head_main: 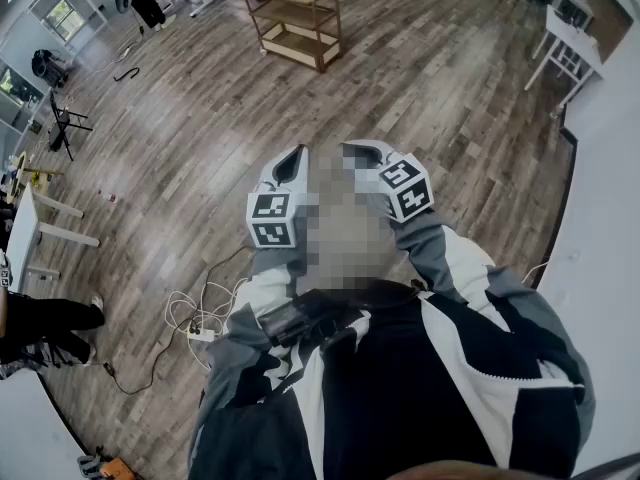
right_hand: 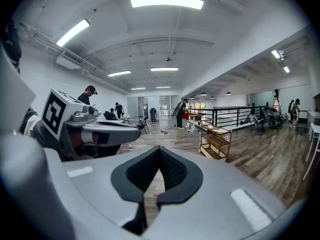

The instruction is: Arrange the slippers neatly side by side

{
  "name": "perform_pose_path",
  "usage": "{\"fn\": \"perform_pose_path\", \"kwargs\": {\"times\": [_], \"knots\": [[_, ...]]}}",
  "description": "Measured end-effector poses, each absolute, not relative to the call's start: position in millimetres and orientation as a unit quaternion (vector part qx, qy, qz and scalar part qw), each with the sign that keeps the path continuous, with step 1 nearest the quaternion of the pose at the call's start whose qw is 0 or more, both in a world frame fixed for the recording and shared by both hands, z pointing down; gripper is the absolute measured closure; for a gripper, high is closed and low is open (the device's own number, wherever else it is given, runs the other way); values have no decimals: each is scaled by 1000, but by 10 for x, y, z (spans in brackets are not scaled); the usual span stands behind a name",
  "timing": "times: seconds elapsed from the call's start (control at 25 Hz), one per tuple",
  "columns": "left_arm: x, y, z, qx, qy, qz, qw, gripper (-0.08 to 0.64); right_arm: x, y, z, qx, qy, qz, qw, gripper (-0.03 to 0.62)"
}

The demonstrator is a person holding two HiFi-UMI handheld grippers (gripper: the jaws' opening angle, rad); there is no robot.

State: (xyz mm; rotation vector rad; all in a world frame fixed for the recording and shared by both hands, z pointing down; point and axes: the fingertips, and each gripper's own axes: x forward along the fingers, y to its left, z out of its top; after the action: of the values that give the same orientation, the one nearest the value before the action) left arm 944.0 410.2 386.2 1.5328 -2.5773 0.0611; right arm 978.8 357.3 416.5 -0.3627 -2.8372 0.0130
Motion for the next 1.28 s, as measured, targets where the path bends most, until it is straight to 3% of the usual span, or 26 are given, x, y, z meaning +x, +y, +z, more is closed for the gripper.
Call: {"fn": "perform_pose_path", "kwargs": {"times": [1.28], "knots": [[9190,4128,3987,519,-851,26,70,558,9551,3690,4144,-134,-981,3,137,588]]}}
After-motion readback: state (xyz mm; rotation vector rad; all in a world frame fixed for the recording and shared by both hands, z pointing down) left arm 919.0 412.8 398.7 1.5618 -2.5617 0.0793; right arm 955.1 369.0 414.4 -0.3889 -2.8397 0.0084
